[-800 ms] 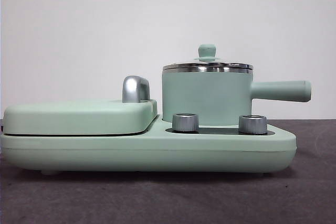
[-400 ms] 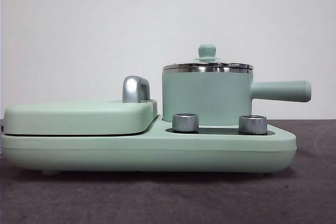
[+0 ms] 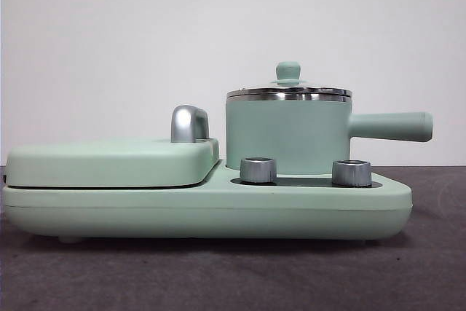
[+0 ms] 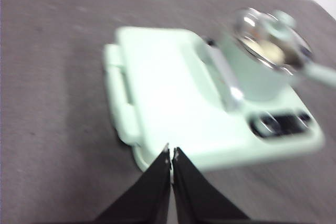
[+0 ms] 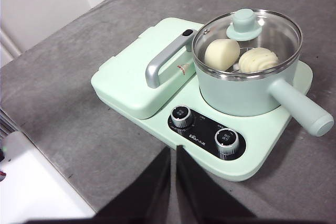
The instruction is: Put the buns in a small steamer
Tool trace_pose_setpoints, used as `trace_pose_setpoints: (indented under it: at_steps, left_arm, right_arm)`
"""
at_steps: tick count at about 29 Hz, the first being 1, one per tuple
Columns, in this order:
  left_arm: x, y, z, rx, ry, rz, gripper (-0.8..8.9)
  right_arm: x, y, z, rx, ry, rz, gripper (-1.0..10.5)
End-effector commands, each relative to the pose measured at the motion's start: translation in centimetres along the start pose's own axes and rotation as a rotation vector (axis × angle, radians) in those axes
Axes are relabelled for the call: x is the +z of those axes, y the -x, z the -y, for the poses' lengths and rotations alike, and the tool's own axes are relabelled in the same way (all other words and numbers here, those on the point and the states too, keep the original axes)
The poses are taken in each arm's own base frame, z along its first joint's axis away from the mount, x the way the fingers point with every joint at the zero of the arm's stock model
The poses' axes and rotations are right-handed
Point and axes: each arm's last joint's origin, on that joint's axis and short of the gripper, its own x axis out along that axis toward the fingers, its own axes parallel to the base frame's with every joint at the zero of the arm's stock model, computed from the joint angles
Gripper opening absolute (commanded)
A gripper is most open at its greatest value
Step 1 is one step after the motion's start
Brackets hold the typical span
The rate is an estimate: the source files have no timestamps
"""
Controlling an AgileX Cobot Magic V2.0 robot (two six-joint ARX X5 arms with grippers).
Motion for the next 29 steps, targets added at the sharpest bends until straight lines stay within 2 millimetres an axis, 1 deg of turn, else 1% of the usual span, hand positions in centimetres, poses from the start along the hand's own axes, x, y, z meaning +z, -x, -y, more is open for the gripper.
trace_pose_setpoints:
  at_steps: [1, 4, 6, 11, 14, 17, 19, 22, 29]
  left_arm:
    - [-1.1, -1.3, -0.9, 0.094, 0.002, 0.099, 0.07]
    - [-2.8, -2.8, -2.2, 0.201, -0.023, 0.205, 0.07]
    - [-4.3, -4.1, -3.2, 0.279, -0.066, 0.241, 0.07]
    - [-8.1, -7.2, -5.5, 0.39, -0.058, 0.287, 0.07]
    - [-9.6, -8.6, -6.5, 0.429, -0.045, 0.28, 0.07]
    - [-10.4, -9.5, -7.2, 0.461, -0.031, 0.301, 0.07]
    - [-10.6, -9.8, -7.5, 0.471, -0.028, 0.325, 0.07]
    - [-10.9, -9.9, -7.6, 0.466, -0.029, 0.316, 0.07]
    - [-11.4, -10.4, -7.5, 0.329, -0.162, 0.261, 0.07]
  right_arm:
    - [0.2, 0.1, -0.1, 0.009, 0.013, 0.012, 0.2]
    - [0.2, 0.1, -0.1, 0.009, 0.013, 0.012, 0.2]
    - [0.2, 0.1, -0.1, 0.009, 0.013, 0.012, 0.2]
    - [0.2, 0.1, -0.1, 0.009, 0.013, 0.012, 0.2]
    - [0.2, 0.1, -0.1, 0.01, 0.013, 0.012, 0.2]
    - [0.2, 0.1, -0.1, 0.009, 0.013, 0.012, 0.2]
    - [0.2, 0.1, -0.1, 0.009, 0.013, 0.012, 0.2]
    - [0.2, 0.1, -0.1, 0.01, 0.013, 0.012, 0.2]
    - [0.2, 0.1, -0.1, 0.009, 0.013, 0.012, 0.2]
